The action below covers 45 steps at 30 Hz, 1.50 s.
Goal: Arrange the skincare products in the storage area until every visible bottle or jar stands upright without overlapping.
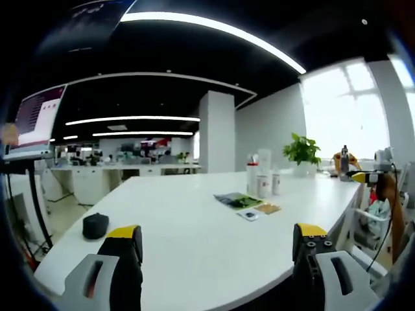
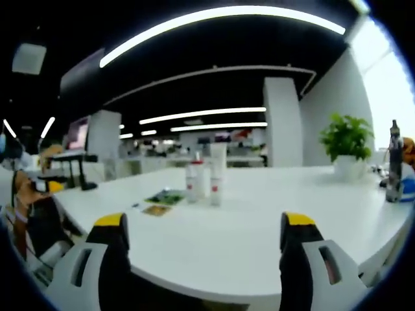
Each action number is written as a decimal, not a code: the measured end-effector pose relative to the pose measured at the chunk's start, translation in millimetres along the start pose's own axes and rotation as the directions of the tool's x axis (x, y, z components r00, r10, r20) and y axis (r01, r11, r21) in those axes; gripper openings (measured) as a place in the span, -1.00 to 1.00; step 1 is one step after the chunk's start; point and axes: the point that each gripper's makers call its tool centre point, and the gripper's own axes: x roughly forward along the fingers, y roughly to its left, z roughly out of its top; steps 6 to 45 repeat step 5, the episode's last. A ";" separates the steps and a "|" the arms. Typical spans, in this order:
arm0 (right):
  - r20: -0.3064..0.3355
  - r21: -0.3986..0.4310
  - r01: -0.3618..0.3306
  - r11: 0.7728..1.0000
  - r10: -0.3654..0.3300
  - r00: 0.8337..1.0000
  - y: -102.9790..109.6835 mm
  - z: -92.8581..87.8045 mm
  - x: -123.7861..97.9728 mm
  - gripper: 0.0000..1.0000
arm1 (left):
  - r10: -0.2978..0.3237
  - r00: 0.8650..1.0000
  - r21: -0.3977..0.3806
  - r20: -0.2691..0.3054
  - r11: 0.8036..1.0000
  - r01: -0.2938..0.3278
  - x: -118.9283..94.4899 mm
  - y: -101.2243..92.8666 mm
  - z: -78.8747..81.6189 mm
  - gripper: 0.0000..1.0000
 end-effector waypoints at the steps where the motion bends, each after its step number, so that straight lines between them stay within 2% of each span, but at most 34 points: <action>1: 0.001 0.000 0.000 1.000 0.000 1.000 -0.3 0.3 -0.1 0.92 | 0.000 1.000 0.001 -0.002 1.000 0.000 0.2 -0.1 -0.2 0.98; 45: 0.001 -0.001 0.001 1.000 -0.001 1.000 -1.3 0.3 -0.4 0.92 | -0.002 1.000 0.002 -0.006 1.000 0.002 1.0 -1.2 -1.4 0.98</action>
